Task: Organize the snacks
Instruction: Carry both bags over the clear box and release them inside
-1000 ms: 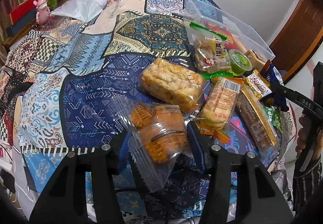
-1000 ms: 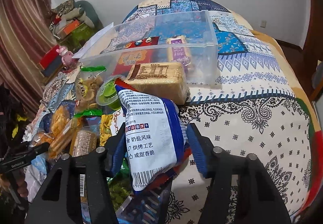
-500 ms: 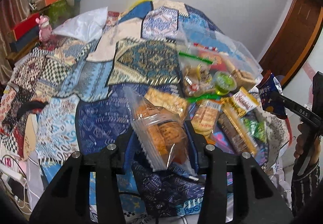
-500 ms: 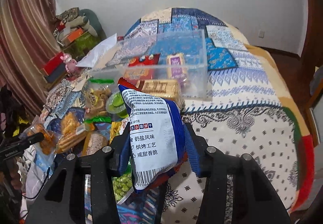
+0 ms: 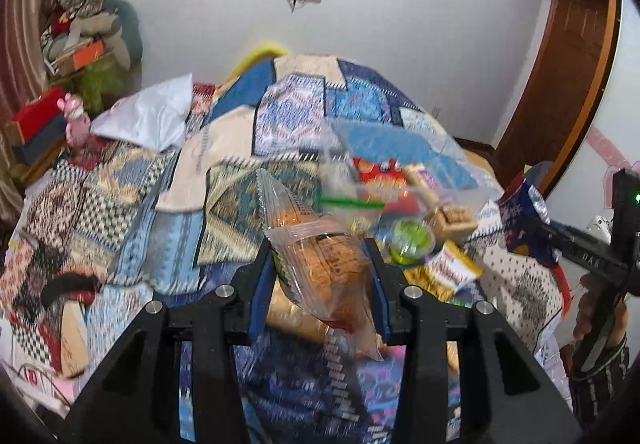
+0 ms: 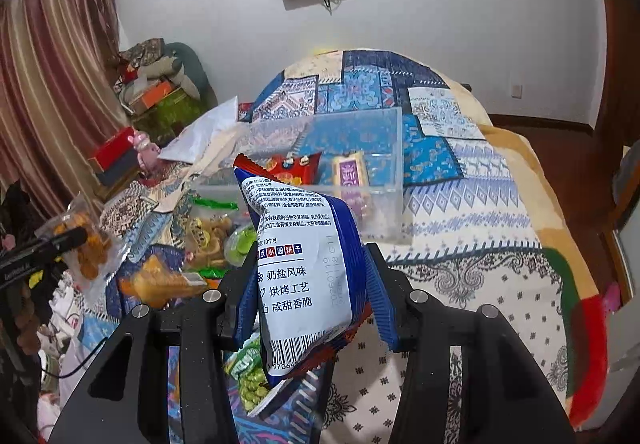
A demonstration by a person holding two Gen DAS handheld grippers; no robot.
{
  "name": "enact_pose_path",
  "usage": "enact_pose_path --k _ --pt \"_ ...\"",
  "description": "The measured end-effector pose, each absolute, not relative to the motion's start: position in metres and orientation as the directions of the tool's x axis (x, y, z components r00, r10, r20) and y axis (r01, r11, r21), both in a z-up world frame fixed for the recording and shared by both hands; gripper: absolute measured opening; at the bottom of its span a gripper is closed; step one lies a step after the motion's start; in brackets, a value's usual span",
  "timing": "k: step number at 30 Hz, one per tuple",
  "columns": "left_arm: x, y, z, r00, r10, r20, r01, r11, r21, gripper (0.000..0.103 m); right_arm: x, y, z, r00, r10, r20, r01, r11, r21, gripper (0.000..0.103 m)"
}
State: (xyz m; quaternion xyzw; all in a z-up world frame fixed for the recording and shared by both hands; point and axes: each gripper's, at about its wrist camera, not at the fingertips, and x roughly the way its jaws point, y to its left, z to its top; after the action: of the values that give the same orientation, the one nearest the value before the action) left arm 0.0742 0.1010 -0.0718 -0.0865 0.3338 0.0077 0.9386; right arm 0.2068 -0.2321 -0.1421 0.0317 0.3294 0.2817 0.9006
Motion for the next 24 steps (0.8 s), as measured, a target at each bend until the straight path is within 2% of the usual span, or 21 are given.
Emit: enact_pose_path --k 10,15,24 --pt "0.138 0.071 -0.046 0.809 -0.092 -0.581 0.009 0.99 -0.143 0.042 0.228 -0.226 -0.129 0.647 0.532 -0.546 -0.49 0.839 0.237 0.045" --pt "0.176 0.062 -0.049 0.796 -0.143 -0.588 0.031 0.98 -0.196 0.042 0.246 -0.219 -0.121 0.66 0.53 -0.532 -0.492 0.84 0.227 0.045" --pt "0.23 0.051 -0.065 0.799 -0.097 -0.594 0.008 0.988 -0.151 0.042 0.285 -0.195 -0.118 0.658 0.531 -0.535 -0.504 0.838 0.211 0.045"
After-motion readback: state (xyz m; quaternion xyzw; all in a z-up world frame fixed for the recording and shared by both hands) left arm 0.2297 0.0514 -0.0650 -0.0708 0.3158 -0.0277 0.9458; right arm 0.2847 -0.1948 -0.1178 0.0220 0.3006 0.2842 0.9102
